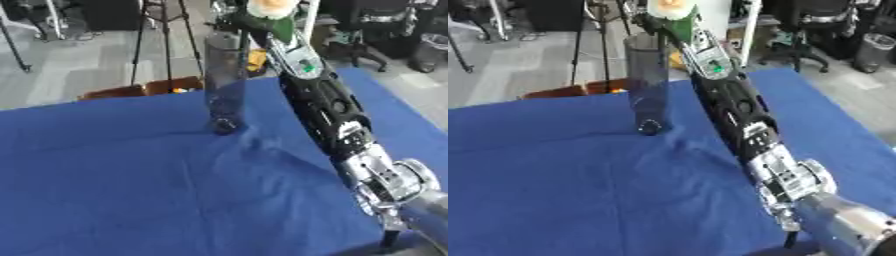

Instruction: Arrange flowers into the vase.

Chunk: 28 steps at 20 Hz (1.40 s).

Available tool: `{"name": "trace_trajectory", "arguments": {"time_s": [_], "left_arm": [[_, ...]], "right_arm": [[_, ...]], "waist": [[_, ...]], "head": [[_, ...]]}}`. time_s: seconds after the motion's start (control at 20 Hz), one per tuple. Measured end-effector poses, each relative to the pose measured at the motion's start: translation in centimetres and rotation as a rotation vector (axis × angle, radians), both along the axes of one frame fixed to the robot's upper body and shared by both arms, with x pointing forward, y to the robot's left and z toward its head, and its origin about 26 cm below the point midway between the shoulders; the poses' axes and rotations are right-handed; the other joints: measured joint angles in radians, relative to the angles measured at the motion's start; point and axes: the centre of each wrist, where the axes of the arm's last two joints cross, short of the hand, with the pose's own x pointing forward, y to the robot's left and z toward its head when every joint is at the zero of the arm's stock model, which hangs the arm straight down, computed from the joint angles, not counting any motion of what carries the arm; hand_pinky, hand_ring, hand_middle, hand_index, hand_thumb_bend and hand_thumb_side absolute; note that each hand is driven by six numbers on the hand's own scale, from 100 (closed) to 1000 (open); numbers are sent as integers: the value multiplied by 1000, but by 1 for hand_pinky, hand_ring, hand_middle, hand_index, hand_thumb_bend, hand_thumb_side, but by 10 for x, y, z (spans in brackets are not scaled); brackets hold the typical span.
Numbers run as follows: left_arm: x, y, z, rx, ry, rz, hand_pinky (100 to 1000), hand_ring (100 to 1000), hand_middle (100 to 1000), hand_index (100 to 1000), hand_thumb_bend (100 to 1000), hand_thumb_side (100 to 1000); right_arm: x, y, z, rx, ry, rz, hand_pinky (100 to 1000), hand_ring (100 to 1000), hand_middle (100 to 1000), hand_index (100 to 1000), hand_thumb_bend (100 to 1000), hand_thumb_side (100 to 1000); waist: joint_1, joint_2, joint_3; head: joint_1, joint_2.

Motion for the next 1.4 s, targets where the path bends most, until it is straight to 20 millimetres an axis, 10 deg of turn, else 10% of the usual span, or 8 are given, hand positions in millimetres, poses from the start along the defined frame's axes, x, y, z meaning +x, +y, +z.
{"name": "trace_trajectory", "arguments": {"time_s": [0.3, 0.35, 0.45, 0.5, 0.7, 0.75, 1.4], "left_arm": [[0, 0, 0, 0, 1, 0, 497, 529, 501, 683, 430, 761], [0, 0, 0, 0, 1, 0, 497, 529, 501, 683, 431, 761], [0, 0, 0, 0, 1, 0, 497, 529, 501, 683, 431, 761], [0, 0, 0, 0, 1, 0, 497, 529, 501, 683, 431, 761], [0, 0, 0, 0, 1, 0, 497, 529, 501, 683, 431, 761], [0, 0, 0, 0, 1, 0, 497, 529, 501, 683, 430, 762], [0, 0, 0, 0, 2, 0, 497, 528, 500, 682, 431, 762]], "right_arm": [[1, -1, -2, -30, 19, 24, 518, 733, 346, 540, 100, 190], [1, -1, -3, -36, 18, 27, 710, 812, 413, 588, 100, 359], [1, -1, -3, -51, 17, 35, 718, 817, 418, 592, 100, 376], [1, -1, -3, -61, 17, 41, 797, 865, 468, 641, 100, 538], [2, -1, -5, -104, 30, 65, 797, 865, 468, 641, 100, 538], [2, -2, -6, -108, 33, 70, 919, 955, 556, 747, 100, 679], [5, -12, -16, -278, 74, 78, 961, 977, 578, 778, 100, 681]], "waist": [[0, 0, -1], [0, 0, -1], [0, 0, -1], [0, 0, -2], [0, 0, -2], [0, 0, -3], [0, 0, -4]], "head": [[0, 0], [0, 0], [0, 0], [0, 0], [-1, 0], [-1, 0], [-1, -1]]}}
